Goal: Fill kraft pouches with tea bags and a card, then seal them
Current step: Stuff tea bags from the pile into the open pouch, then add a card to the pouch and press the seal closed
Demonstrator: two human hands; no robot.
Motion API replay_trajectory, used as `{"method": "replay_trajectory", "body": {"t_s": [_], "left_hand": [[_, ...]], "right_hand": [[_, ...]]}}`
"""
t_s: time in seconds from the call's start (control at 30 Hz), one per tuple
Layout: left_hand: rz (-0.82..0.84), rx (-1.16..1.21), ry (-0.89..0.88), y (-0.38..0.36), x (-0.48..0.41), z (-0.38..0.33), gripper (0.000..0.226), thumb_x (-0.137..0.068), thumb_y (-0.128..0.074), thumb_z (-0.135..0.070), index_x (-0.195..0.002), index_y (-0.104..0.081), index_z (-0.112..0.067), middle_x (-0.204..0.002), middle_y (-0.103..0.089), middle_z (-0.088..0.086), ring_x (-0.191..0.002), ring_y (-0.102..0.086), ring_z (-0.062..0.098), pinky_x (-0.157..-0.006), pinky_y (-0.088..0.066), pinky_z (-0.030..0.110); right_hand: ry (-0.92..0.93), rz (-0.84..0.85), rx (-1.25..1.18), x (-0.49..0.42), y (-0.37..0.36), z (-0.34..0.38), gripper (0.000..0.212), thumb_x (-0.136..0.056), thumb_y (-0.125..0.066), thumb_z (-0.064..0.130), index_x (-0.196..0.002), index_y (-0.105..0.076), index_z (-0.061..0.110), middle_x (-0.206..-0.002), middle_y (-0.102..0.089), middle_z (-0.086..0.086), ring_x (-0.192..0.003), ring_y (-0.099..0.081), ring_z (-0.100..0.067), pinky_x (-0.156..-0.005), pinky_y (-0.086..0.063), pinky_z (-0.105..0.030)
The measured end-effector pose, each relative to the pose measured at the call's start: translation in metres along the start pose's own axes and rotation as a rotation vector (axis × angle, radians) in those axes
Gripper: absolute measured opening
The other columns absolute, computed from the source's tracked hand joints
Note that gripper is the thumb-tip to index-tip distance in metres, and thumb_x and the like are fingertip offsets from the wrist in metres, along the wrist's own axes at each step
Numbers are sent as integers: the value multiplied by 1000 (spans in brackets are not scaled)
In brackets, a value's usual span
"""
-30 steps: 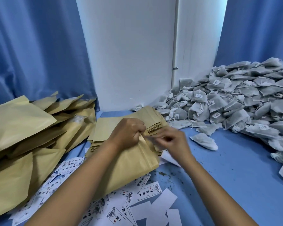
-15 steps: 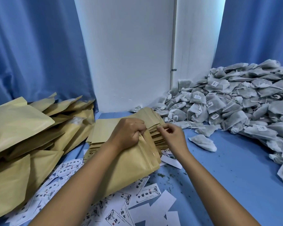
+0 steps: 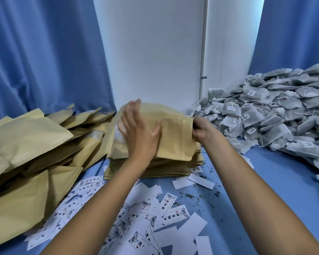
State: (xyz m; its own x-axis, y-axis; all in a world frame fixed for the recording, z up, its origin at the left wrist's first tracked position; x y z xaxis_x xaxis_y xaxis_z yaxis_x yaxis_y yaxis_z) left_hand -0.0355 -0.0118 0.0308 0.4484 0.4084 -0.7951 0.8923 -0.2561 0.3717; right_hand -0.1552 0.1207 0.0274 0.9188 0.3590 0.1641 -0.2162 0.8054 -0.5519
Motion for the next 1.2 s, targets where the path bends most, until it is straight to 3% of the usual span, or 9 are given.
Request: {"method": "replay_trajectory", "body": {"t_s": [0.1,0.17,0.23,0.37,0.53,0.67,0.77,0.97,1.2], "left_hand": [[240,381,780,-14,16,33,77,-81,-71,-39,-141,-33,-11,-141,-38,14,-134,-32,27,-107,-29,44],[455,875,1290,-27,38,33,34,-85,-69,-35,-106,-57,-11,-100,-62,18,-111,-52,32,-83,-36,49],[603,1089,1525,-37,59,32,28,-84,-69,-30,-87,-54,-7,-87,-61,20,-94,-56,39,-91,-39,56],[659,1340,1604,-52,82,30,26,-81,-72,-18,-102,-62,-4,-102,-68,18,-99,-61,36,-91,-46,54],[693,1104,1580,-62,91,47,6,-90,-54,6,-92,-56,0,-85,-62,17,-73,-61,29,-51,-56,38],[690,1090,1564,-61,98,57,15,-91,-47,11,-81,-56,6,-64,-66,17,-52,-64,28,-88,-51,38],[661,1105,1561,-63,108,56,14,-91,-49,11,-81,-57,5,-58,-66,16,-71,-61,29,-82,-49,40],[650,1064,1520,-67,116,64,15,-93,-48,7,-82,-56,1,-54,-66,12,-62,-63,27,-66,-54,33],[641,1041,1499,-68,118,65,17,-94,-49,4,-79,-56,0,-52,-65,11,-43,-63,21,-36,-48,23]], "right_hand": [[46,-101,-155,-13,13,-11,34,-98,-31,-7,-123,-52,-4,-105,-58,-16,-93,-60,-33,-105,-40,-36],[45,-224,-222,-15,24,-24,27,-98,-30,-8,-103,-54,3,-88,-57,-14,-72,-57,-26,-84,-54,-34],[0,-300,-301,-24,38,-39,29,-97,-26,-9,-100,-53,4,-79,-55,-15,-63,-57,-28,-59,-56,-35],[-65,-313,-297,-25,59,-68,35,-96,-24,-10,-105,-55,2,-85,-58,-19,-64,-62,-33,-48,-55,-36],[-21,-426,123,-18,102,-67,15,-81,-70,1,-88,-57,-1,-85,-62,-17,-65,-58,-25,-46,-50,-31],[198,-518,368,-19,114,-54,24,-73,-78,2,-69,-54,0,-75,-60,-14,-62,-58,-22,-75,-57,-42],[140,-438,225,-21,114,-62,22,-74,-76,0,-75,-54,-1,-78,-60,-14,-67,-59,-25,-86,-54,-45],[72,-332,211,-19,119,-76,19,-78,-73,-1,-80,-54,-3,-73,-55,-14,-57,-51,-23,-53,-45,-29],[85,-306,260,-14,115,-88,23,-79,-73,2,-65,-55,-1,-65,-63,-12,-56,-59,-23,-48,-50,-26]]}}
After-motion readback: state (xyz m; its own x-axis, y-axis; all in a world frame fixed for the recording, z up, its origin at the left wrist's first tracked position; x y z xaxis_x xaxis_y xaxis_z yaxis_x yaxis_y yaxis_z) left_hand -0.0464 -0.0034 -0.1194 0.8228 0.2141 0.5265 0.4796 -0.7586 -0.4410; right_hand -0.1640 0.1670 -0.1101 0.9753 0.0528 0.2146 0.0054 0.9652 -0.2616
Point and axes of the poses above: each hand's wrist, its own x-axis away from the middle knuckle, its own y-axis out of the back of the hand, z = x × y, the point moved 3 cm from there along -x, towards the middle knuckle
